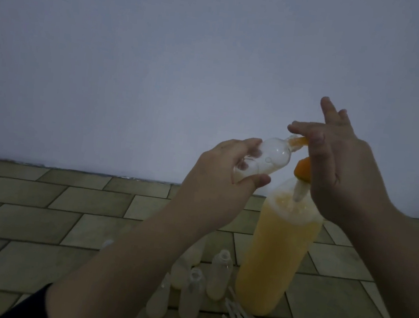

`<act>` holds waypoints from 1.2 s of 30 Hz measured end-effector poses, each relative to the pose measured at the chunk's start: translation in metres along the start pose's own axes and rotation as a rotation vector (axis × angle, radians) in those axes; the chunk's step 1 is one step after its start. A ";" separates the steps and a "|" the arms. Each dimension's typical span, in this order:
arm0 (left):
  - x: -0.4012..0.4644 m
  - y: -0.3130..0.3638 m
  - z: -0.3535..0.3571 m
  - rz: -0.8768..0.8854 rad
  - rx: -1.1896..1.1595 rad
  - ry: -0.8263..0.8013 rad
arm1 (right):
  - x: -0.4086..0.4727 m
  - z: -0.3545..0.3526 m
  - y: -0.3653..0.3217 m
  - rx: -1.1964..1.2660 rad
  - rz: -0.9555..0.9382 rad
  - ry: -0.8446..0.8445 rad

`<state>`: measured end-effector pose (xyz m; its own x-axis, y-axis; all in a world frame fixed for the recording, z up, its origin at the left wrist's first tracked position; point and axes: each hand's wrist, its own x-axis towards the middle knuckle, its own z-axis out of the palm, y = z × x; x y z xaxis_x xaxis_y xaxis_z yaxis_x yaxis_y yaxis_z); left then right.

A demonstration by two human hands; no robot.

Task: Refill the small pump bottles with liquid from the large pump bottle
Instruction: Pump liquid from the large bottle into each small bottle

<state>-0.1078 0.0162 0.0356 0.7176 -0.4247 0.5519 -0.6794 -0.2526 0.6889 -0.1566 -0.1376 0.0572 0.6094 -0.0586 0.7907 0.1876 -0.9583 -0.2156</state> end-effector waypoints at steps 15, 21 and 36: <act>0.005 0.000 0.002 0.016 0.026 0.000 | 0.003 -0.001 0.003 0.017 0.014 0.004; 0.003 -0.005 0.009 0.005 0.026 -0.023 | -0.005 0.018 0.020 -0.058 0.041 0.012; 0.000 -0.001 0.009 -0.014 0.059 -0.010 | -0.006 0.026 0.021 0.006 0.054 0.073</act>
<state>-0.1088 0.0087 0.0305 0.7260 -0.4296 0.5370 -0.6770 -0.3091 0.6679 -0.1365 -0.1506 0.0330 0.5612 -0.1304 0.8174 0.1611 -0.9514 -0.2624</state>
